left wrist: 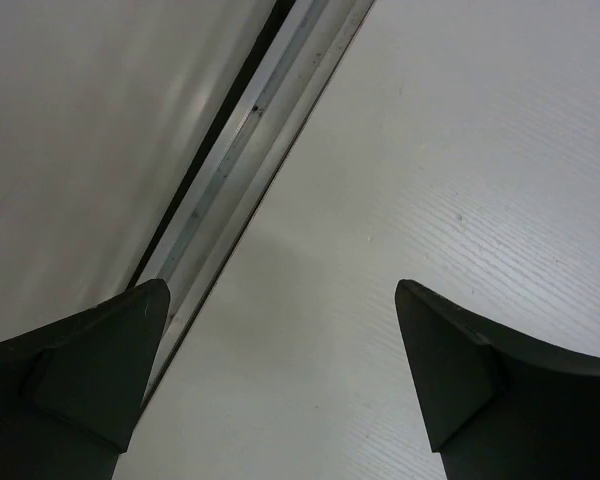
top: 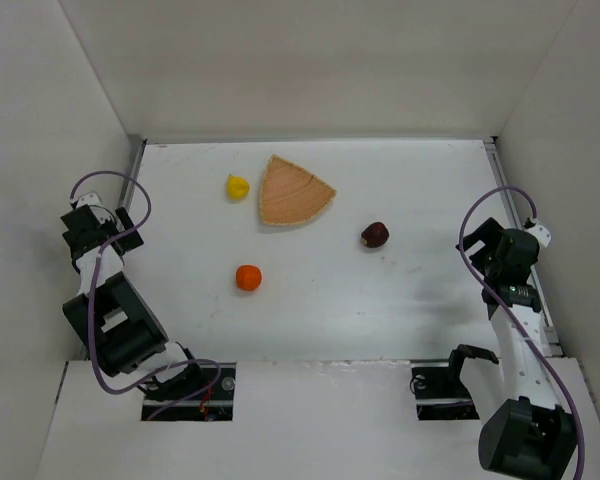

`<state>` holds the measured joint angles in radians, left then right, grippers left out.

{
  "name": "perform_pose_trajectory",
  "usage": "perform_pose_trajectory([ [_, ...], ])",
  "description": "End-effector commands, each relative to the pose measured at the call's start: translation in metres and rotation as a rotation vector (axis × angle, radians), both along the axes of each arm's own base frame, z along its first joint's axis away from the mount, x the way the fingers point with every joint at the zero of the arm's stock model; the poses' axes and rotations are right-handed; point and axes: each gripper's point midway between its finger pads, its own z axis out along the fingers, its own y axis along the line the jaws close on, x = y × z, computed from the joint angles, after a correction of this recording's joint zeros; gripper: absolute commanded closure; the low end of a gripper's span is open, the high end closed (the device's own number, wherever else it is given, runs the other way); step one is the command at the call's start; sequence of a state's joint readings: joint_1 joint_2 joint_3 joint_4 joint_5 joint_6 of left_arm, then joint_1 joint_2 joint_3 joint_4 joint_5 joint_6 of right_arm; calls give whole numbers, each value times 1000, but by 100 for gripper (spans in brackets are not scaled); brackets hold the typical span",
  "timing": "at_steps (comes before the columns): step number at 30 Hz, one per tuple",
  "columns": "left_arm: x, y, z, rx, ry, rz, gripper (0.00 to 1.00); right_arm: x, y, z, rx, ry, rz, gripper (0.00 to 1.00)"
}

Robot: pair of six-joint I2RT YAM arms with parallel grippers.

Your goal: Place and organize the fake fruits in the fruit bowl

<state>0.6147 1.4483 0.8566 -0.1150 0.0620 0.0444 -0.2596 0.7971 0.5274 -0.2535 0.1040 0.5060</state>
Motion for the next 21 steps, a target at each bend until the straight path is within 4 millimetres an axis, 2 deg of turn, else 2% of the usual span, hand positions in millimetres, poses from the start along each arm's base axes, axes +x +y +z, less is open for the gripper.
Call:
perform_pose_trajectory([
  [1,12,1,32,46,-107,-15,0,9,2,15,-5,-70,10,0],
  [5,18,-22,42,69,-165,-147,0,10,2,16,-4,-68,12,0],
  [9,34,-62,54,74,-196,-340,0,9,3,17,-5,-71,15,0],
  [16,97,-166,81,99,-181,-661,0,12,11,17,-8,-66,49,0],
  [21,147,-212,80,103,-168,-760,0,13,19,12,-7,-46,78,0],
])
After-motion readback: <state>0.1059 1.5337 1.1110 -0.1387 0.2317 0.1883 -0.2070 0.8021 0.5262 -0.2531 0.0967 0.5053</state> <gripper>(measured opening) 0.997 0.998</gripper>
